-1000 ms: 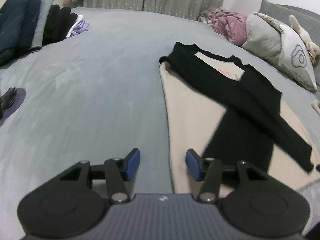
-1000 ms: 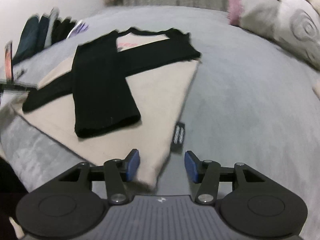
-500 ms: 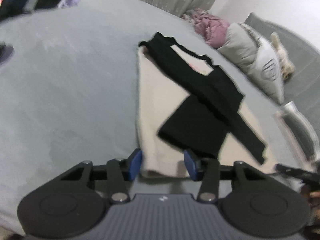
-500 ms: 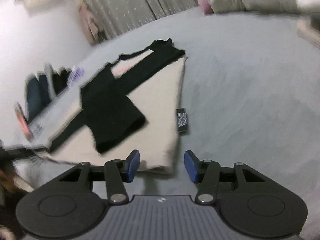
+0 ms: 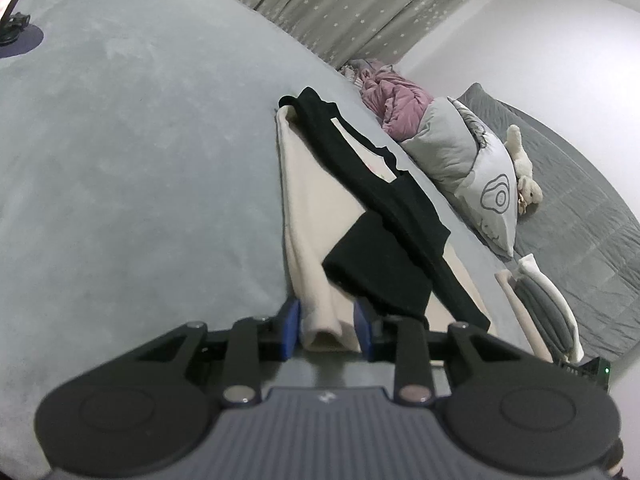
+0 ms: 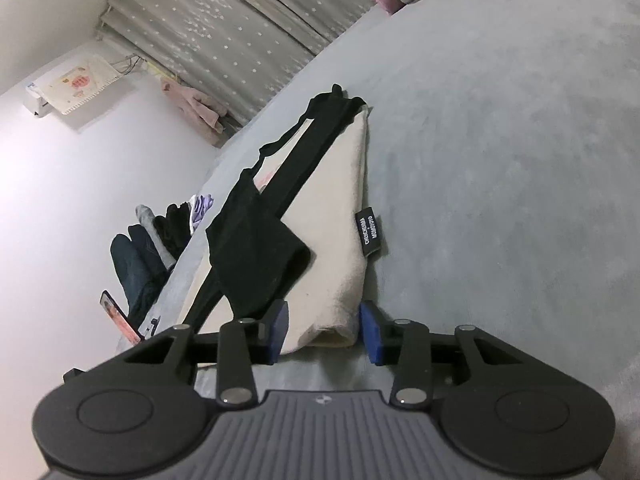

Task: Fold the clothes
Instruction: 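Move the right tool to the cream hem and grasp it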

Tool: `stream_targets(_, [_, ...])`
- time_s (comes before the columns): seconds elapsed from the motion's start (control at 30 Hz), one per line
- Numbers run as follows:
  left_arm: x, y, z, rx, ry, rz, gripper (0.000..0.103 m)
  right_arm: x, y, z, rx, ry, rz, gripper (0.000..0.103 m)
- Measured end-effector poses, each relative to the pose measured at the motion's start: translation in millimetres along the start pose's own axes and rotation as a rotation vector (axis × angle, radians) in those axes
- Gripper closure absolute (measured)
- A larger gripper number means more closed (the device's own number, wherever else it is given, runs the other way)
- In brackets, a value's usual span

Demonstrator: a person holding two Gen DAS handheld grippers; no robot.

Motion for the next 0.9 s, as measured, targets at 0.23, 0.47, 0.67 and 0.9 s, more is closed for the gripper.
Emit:
stream_targets(0.23, [-13, 8, 12, 0.040, -0.037, 0.113, 0.075, 5, 2, 1, 0.015, 0.028, -0.060, 0.066])
stream_targets(0.47, [-13, 9, 10, 0.026, -0.045, 0.103, 0.071, 12, 6, 2, 0.014, 0.068, -0.127, 0.068])
stream_targets(0.67, [-7, 7, 2, -0.008, -0.062, 0.078, 0.071, 12, 6, 0, 0.007, 0.068, -0.130, 0.069])
stream_targets(0.9, [0, 4, -2, -0.020, -0.019, 0.022, 0.074, -3, 1, -12, 0.008, -0.039, 0.030, 0.072])
Point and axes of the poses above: each gripper's, at about its wrist camera, not at the fingertips, and z roughly against the way its jaws point, x to its right, y to its top, the point moved 6 cm from there along -z, roughly the way its jaws point, and after that the axes turned 2 degrees about x, right-handed, at the moved point
